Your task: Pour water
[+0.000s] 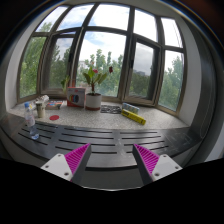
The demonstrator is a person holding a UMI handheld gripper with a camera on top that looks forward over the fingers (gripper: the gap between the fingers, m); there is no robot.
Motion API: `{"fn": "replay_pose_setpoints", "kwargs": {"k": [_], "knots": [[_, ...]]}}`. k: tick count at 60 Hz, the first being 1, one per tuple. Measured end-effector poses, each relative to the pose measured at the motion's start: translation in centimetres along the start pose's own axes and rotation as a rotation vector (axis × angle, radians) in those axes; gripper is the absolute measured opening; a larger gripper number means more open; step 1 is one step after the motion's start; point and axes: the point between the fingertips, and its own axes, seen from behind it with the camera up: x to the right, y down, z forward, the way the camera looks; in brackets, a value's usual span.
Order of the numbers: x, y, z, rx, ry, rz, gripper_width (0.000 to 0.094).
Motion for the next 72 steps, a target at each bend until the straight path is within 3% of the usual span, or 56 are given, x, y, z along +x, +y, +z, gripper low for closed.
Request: {"fn": "replay_pose_setpoints", "kwargs": {"k": [21,37,55,69,72], "knots": [[-3.0,4.8,-2.2,-0.034,0.011,-0.006,0.0855],[-15.8,10.6,-3.9,-0.077,-0.079,0.007,0.0852],[-38.3,6.0,2.5,-0.005,-0.185,0.026,0.0851],[-45.4,-0.6,12.1,0.101,-0.168,0.025,0.0849],[-46.1,-1.3,13.6,0.118,-0.150,0.019,0.0812]]}}
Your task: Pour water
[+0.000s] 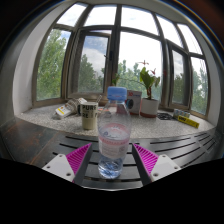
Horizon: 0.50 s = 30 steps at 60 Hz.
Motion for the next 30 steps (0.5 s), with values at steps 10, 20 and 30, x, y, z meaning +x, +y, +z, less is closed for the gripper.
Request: {"fn": "replay_pose_setpoints", "kwargs": {"k": [10,20,30], "knots": [[0.2,-1.1,3.3,0.061,0.048,-0.035,0.0513],[0.3,-1.5,3.4,0.074,0.052,-0.022,0.0336],[1.6,-1.6,2.9,0.051,0.106,-0.024,0.0309]]}}
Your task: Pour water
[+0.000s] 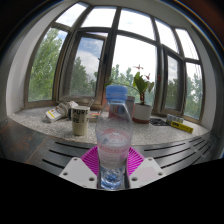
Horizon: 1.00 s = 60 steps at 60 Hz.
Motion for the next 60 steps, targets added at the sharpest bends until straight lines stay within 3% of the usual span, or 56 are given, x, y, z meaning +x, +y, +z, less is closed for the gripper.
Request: {"fn": "replay_pose_setpoints", "kwargs": {"k": [18,24,32,42,60], "knots": [[12.8,-9.3,2.6,0.052,0.315,-0.400,0.0307],[15.4,-15.7,5.4,0.114,0.406,-0.656,0.0308],[13.9,-25.3,10.1,0.272,0.495,-1.059,0.0306],[6.8,-31.8,16.1,0.428,0.505,-1.563,0.0308],[-6.9,-27.4,23.2,0.623,0.338,-2.226,0.0314]]}}
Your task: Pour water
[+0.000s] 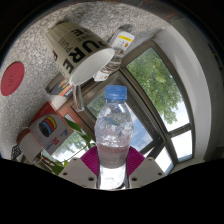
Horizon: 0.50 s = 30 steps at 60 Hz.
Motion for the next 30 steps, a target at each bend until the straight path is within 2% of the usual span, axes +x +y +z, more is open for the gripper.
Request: {"fn": "replay_pose_setpoints", "kwargs": {"k": [10,18,22,30], "knots": [[-0.3,-2.8,0.9,0.066,-0.016,-0.073,0.0314],[1.0,-1.3,0.6,0.049,0.007,0.013,0.0315],[2.5,0.9,0.4,0.003,0.014,0.204,0.0314],[5.9,7.3,-1.3,-0.126,0.048,0.831,0.0314]]}}
